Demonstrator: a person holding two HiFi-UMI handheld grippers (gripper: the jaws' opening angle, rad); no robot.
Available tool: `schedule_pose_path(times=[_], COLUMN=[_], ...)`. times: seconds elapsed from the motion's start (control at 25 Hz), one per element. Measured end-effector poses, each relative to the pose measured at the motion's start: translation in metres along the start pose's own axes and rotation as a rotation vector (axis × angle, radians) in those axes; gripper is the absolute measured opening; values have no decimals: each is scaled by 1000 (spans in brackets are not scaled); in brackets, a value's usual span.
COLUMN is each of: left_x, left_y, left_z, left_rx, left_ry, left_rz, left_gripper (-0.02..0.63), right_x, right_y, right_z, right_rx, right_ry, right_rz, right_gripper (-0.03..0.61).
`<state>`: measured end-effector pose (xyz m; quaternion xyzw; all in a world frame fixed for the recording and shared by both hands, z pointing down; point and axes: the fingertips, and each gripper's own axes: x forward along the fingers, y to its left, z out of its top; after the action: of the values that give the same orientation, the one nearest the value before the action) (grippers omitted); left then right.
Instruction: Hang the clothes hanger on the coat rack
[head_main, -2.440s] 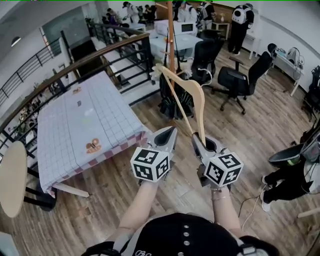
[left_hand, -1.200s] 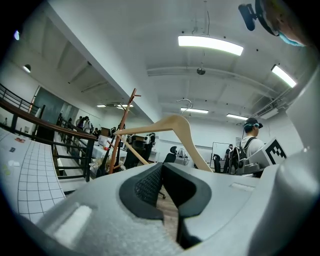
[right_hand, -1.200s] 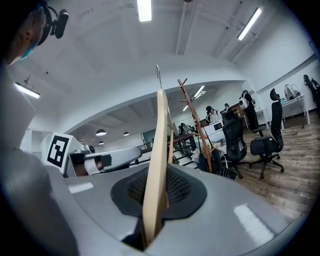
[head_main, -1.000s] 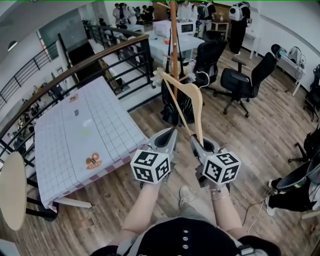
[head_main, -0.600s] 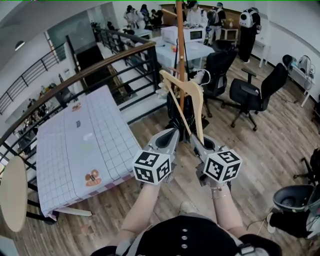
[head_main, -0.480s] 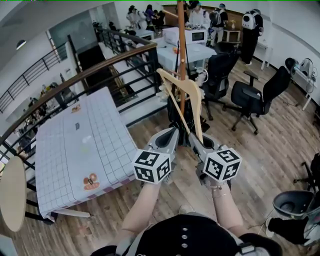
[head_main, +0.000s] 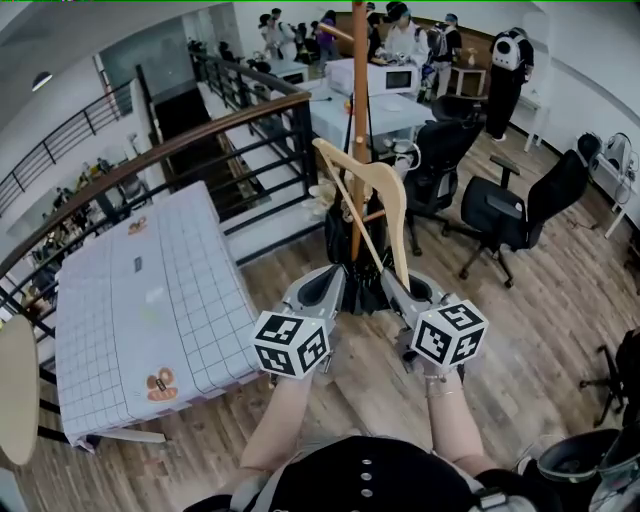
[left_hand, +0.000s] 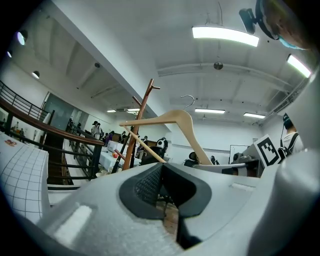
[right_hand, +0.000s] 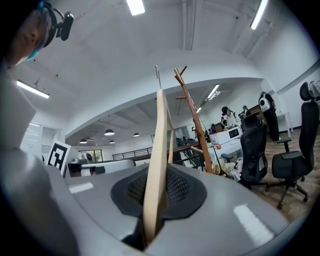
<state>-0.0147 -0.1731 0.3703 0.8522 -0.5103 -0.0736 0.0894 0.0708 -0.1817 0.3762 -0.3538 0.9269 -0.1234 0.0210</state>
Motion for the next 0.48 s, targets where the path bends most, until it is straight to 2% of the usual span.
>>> schedule_pose_path(times=[0.32,0.48], left_x=[21,44], left_y=[27,45], left_z=[-24,-17], left_rx=[-42,-31], left_ry=[58,52], left_rz=[21,26], left_gripper=[0,0], right_x=[19,40], right_y=[-31,-41], right_z=[0,3], right_rx=[15,-2], right_ry=[15,21], right_rz=[-24,-32], right_gripper=[26,26])
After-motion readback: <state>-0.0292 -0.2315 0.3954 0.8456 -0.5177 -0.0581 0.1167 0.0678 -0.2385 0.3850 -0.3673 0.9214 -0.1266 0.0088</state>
